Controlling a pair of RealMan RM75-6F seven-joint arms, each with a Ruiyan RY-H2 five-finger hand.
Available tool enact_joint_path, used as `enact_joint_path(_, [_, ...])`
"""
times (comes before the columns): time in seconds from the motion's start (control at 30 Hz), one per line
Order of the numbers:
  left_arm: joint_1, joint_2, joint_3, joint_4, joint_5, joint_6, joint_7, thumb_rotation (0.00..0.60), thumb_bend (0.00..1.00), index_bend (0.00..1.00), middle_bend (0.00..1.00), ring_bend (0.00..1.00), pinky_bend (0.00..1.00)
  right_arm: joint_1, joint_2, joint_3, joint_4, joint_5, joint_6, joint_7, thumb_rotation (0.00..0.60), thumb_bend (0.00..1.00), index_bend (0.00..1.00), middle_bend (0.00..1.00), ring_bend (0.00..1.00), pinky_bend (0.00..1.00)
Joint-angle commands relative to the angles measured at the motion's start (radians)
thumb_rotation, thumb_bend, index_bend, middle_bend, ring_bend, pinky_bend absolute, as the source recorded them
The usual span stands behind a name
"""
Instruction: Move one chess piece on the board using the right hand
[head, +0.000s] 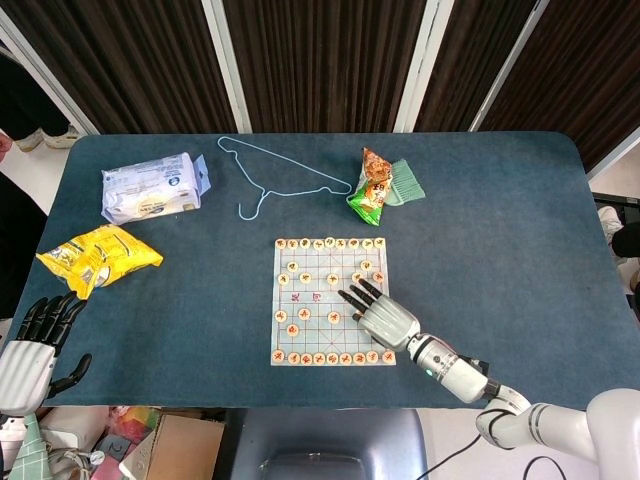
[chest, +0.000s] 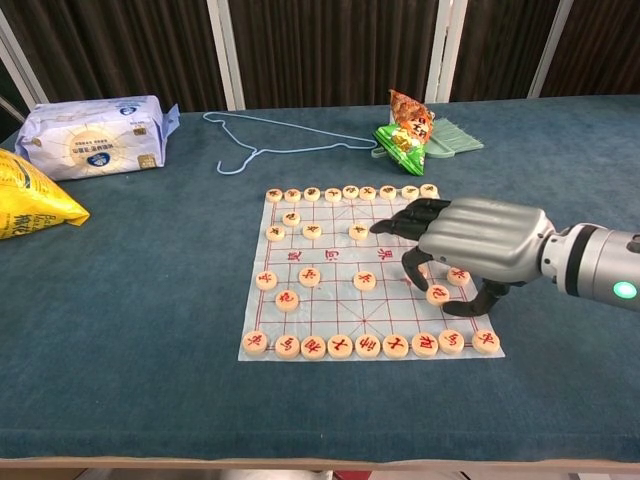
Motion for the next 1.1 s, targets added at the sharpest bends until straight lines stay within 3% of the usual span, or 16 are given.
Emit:
enact_joint_path(0.03, [-0.001, 0.001, 0.000, -0.001, -0.002, -0.002, -0.001, 0.600, 0.35, 0.00, 0.00, 0.00, 0.02, -0.002, 0.000, -0.001, -0.001, 0.000, 0.010, 0.003, 0.600, 0.45, 0.64, 0.05, 0.00, 0.00])
enact_joint_path(0.57, [0.004, 0.005, -0.007, -0.005, -0.008, 0.009, 0.004, 0.600, 0.35, 0.00, 0.00, 0.00, 0.02, 0.046, -0.035, 0.043, -0.073, -0.002, 0.032, 0.013, 0.600, 0.45, 0.65, 0.06, 0.00, 0.00])
enact_joint_path(1.1, [0.009, 0.014, -0.007, -0.001, -0.005, 0.021, -0.017, 0.600, 0.35, 0.00, 0.00, 0.00, 0.02, 0.084, -0.108, 0.059, -0.024, 0.075, -0.039, -0.044, 0.600, 0.45, 0.65, 0.06, 0.00, 0.00])
